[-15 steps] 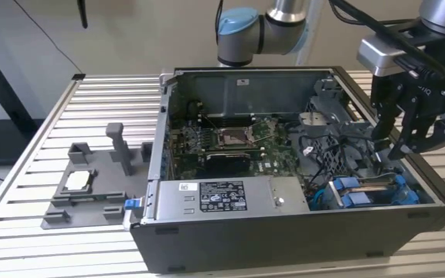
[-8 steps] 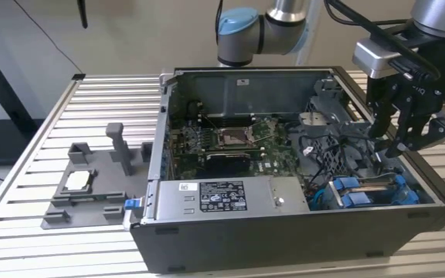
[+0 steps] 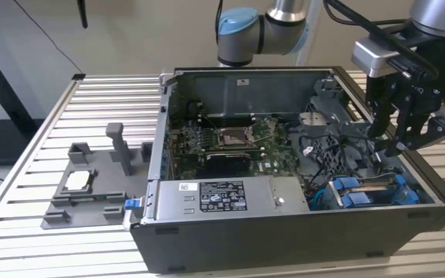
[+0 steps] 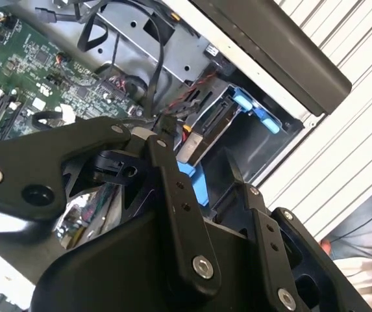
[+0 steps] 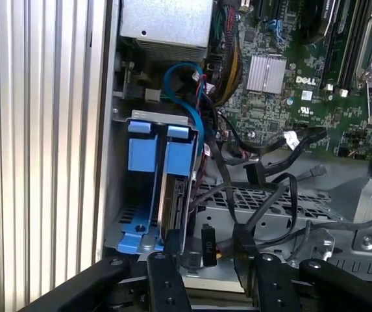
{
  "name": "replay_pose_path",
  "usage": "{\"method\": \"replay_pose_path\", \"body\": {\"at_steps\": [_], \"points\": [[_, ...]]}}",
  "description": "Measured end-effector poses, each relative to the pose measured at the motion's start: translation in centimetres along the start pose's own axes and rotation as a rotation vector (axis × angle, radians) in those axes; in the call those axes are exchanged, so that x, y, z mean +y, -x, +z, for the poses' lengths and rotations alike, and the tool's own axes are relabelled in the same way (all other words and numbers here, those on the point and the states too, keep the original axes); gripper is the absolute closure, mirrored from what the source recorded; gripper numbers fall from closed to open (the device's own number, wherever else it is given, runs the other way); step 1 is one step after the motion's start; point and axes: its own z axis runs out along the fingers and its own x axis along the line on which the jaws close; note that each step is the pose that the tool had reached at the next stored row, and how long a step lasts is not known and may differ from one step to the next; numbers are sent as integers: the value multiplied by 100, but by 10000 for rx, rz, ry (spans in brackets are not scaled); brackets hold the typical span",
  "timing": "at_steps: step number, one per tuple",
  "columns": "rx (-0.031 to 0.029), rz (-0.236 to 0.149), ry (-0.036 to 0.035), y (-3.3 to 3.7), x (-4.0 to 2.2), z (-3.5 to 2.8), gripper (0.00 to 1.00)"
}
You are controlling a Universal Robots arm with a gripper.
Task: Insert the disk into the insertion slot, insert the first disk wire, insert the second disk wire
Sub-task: 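Insert the first disk wire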
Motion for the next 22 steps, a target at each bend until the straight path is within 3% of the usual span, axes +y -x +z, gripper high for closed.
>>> {"method": "replay_pose_path", "body": {"at_steps": [2,4,9,10,12,22], "points": [[4,1,0,8,-1,1,56],[5,2,-2,10,0,3,69],[35,19,-1,31,-2,5,71],[48,17,1,30,-2,5,78],[64,15,3,31,-2,4,81],[64,15,3,31,-2,4,81]]}}
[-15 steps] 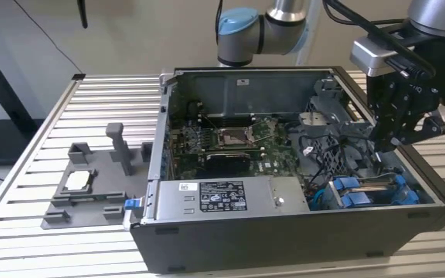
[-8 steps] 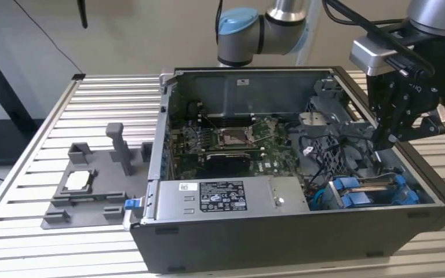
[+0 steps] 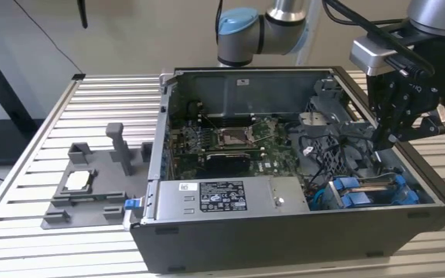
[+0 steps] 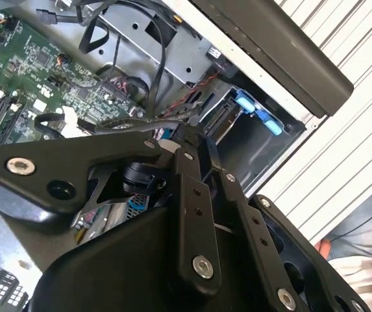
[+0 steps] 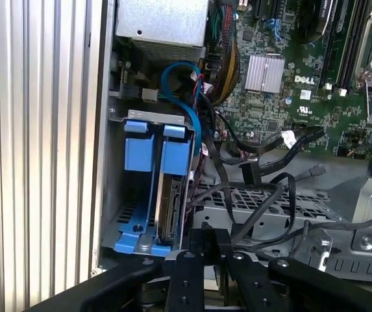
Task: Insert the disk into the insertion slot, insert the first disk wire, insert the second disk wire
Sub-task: 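Insert the first disk wire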
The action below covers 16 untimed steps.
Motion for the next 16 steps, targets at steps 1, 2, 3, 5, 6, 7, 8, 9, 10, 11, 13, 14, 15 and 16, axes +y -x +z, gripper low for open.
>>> {"method": "replay_pose_path", "body": {"at_steps": [1,2,3,5,6,7,8,9,10,11,13,14,15,16], "points": [[1,1,14,0,-3,0,81],[1,3,72,-1,-11,1,81],[2,5,153,-2,-22,3,81],[-11,11,384,-6,-60,9,81],[-21,14,497,-9,-80,11,81],[-32,17,600,-12,-98,14,81],[-43,20,699,-15,-118,18,81],[-51,23,775,-19,-135,21,81],[-56,25,829,-23,-148,23,81],[-60,30,866,-28,-157,25,81],[-58,76,891,-36,-165,29,81],[-55,130,892,-38,-165,31,81],[-45,221,891,-40,-165,33,81],[-35,333,888,-42,-165,35,81]]}}
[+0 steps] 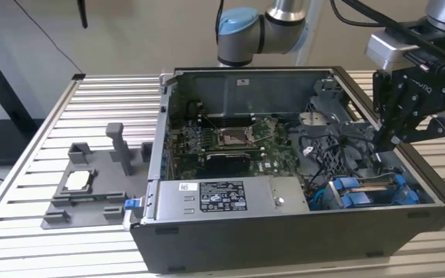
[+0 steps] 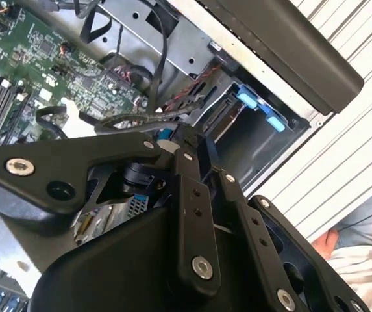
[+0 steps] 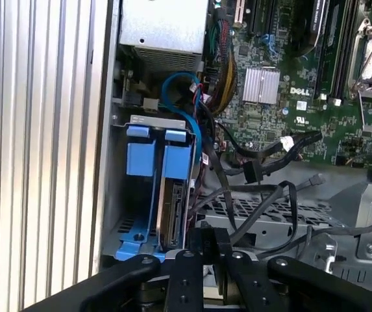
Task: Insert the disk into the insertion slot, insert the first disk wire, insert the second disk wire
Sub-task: 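Insert the first disk wire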
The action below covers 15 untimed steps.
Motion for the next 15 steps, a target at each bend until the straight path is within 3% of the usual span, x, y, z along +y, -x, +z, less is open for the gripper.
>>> {"method": "replay_pose_path", "body": {"at_steps": [7,13,15], "points": [[29,709,10,-18,2,14,81],[23,801,267,-55,-27,19,81],[21,809,315,-66,-47,26,81]]}}
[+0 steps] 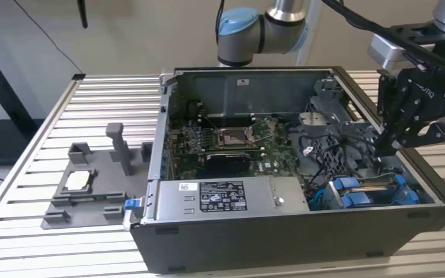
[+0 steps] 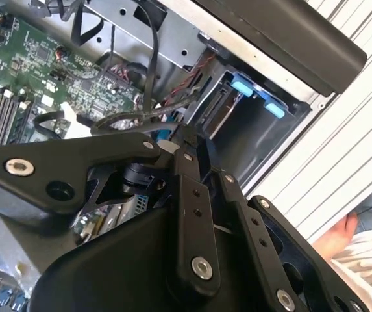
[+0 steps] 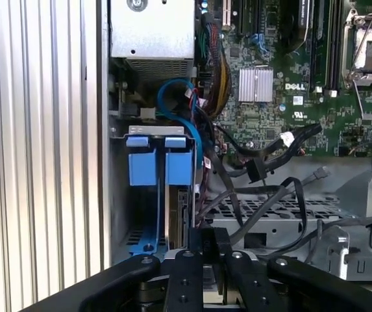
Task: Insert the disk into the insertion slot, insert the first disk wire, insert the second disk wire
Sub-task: 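Insert the first disk wire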
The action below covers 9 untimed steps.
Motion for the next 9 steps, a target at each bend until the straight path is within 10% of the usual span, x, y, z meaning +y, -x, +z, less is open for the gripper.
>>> {"method": "replay_pose_path", "body": {"at_steps": [9], "points": [[5,438,30,-31,-29,39,81]]}}
